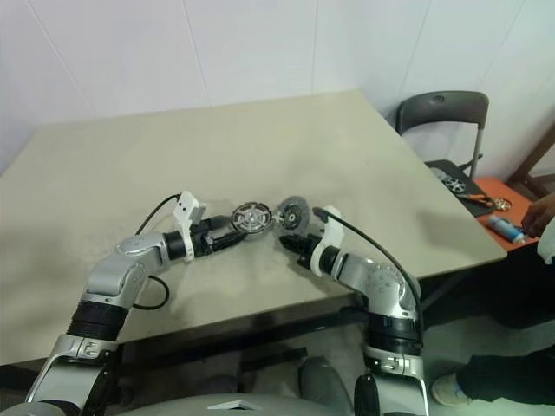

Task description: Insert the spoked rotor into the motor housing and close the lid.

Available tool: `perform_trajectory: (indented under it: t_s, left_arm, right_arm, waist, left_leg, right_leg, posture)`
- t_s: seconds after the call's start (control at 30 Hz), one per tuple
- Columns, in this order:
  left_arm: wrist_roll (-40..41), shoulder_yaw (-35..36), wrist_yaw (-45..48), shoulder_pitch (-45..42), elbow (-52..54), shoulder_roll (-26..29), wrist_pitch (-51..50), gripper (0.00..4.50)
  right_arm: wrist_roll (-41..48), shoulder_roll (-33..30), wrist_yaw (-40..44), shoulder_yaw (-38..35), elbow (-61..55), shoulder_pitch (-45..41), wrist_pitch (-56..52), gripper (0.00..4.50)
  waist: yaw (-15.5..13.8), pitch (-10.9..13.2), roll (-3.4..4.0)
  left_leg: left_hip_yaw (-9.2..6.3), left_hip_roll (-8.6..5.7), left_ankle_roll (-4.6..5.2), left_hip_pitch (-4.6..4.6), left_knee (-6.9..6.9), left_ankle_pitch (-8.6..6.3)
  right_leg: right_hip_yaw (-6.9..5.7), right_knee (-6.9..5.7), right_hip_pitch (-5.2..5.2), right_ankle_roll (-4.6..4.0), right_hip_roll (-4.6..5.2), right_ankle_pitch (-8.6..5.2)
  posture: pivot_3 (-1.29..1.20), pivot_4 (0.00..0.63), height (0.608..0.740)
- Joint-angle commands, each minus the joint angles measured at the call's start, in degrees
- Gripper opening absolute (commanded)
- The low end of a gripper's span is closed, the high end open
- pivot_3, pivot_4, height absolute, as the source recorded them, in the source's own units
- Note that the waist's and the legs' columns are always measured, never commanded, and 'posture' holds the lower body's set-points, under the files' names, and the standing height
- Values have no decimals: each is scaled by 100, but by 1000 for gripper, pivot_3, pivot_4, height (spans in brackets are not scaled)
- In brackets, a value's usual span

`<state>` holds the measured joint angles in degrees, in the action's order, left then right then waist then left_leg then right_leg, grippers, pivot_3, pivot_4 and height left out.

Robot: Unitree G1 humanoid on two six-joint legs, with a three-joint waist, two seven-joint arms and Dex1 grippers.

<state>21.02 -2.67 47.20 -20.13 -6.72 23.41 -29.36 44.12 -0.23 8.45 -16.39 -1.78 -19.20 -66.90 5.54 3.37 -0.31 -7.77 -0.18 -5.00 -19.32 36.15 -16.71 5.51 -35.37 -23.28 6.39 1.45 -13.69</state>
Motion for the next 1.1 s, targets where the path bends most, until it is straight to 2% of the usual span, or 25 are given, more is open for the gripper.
perform_trajectory:
  t_s: [0.03,0.07,0.33,0.63,0.93,1.1]
  left_arm:
    - [-2,33,-31,-27,190,11,41,3642]
    - [-3,27,-36,-18,212,11,31,3642]
    - [19,29,-76,7,329,15,-46,3642]
    - [53,51,-146,-30,312,-14,-79,3642]
    - [44,78,-174,-28,213,-69,-43,3642]
    - [40,85,-200,0,223,-106,-36,3642]
  right_arm:
    - [-29,161,-290,-390,454,-202,448,121]
    - [-58,183,-308,-364,489,-225,474,55]
    - [-957,-325,-100,1308,1,-653,454,55]
    - [-1459,-667,200,1979,-173,-1516,458,55]
    - [-2687,-1234,656,3341,-414,-2108,1270,55]
    - [-3396,-1541,821,3810,-182,-2110,1849,55]
  waist:
    - [0,-3,-4]
    - [-3,-3,-5]
    - [42,-3,-4]
    - [11,1,1]
    - [-4,2,2]
    - [-27,2,1]
  left_leg:
    - [1,0,0,2,7,0]
    - [1,0,-1,3,14,1]
    - [6,-1,-2,4,26,1]
    - [6,0,-1,-16,-8,1]
    - [8,-1,0,-17,-12,0]
    - [7,-3,0,-18,-9,0]
  right_leg:
    - [1,1,6,-5,0,0]
    - [2,2,11,-7,0,3]
    - [6,-2,10,-7,-1,8]
    - [9,1,-27,14,-1,18]
    - [9,8,-26,19,2,14]
    - [8,9,-23,20,4,14]
  posture:
    - [0,0,740]
    - [0,0,740]
    - [0,0,740]
    - [0,0,740]
    - [0,0,740]
    - [0,0,740]
